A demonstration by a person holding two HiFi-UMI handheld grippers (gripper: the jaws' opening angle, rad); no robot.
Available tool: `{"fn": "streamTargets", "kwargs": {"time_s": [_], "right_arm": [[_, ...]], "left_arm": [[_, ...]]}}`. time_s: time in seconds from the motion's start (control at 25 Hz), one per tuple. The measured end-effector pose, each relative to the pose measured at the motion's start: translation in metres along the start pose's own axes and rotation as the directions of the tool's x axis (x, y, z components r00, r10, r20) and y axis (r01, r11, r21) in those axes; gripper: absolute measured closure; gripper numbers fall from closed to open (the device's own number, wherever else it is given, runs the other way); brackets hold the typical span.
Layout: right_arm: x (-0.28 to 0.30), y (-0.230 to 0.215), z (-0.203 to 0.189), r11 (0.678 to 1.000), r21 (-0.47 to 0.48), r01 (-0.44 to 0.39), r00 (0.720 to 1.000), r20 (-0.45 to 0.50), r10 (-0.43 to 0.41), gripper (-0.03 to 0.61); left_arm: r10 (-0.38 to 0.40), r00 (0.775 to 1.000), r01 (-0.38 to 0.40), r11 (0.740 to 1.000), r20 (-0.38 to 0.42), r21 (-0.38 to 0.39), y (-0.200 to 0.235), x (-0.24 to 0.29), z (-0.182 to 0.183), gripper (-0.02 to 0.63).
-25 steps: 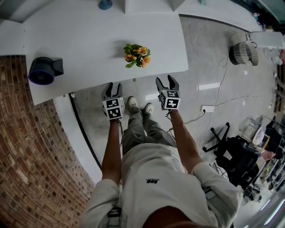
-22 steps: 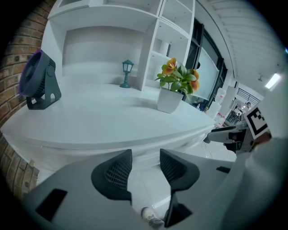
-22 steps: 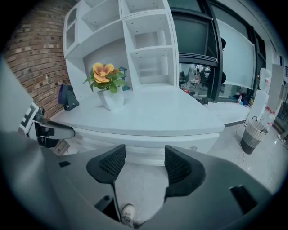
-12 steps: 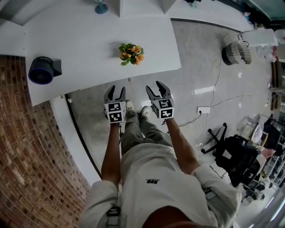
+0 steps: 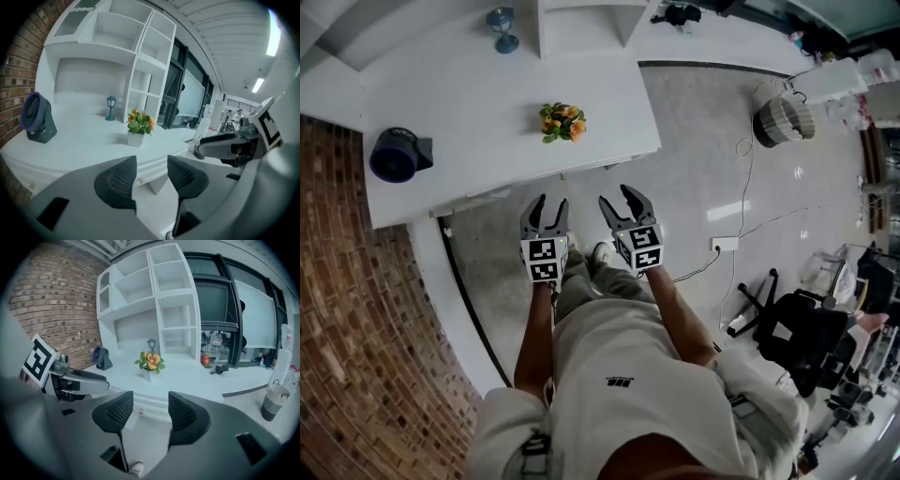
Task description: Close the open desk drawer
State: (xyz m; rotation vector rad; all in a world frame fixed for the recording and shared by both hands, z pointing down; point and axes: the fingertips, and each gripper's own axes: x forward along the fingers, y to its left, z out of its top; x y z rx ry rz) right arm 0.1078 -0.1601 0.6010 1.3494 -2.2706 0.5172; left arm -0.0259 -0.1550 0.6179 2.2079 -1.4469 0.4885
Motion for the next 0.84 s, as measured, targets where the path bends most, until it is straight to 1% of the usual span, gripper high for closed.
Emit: {"fn": "streamTargets", "kwargs": {"time_s": [0.2, 0.44, 0.84], "right_arm": [[-0.031, 0.004, 0.011, 0.999, -0.007, -0.042, 0.998, 0.038, 0.042, 0.342], [-0.052, 0.000, 0.016, 0.998, -0.004, -0.068, 0.995, 0.071, 0.068, 0.342], [-0.059, 0.000, 0.029, 0.995, 0.000, -0.099, 0.990, 0.103, 0.099, 0.342]], "left_arm": [[0.016, 0.999, -0.016, 1.000, 0.042, 0.011, -0.025, -0.021, 0.013, 0.394], [0.041, 0.998, -0.041, 0.999, 0.056, 0.002, -0.043, -0.037, 0.014, 0.396], [0.103, 0.991, -0.104, 0.995, 0.081, -0.003, -0.038, -0.054, 0.023, 0.401]]}}
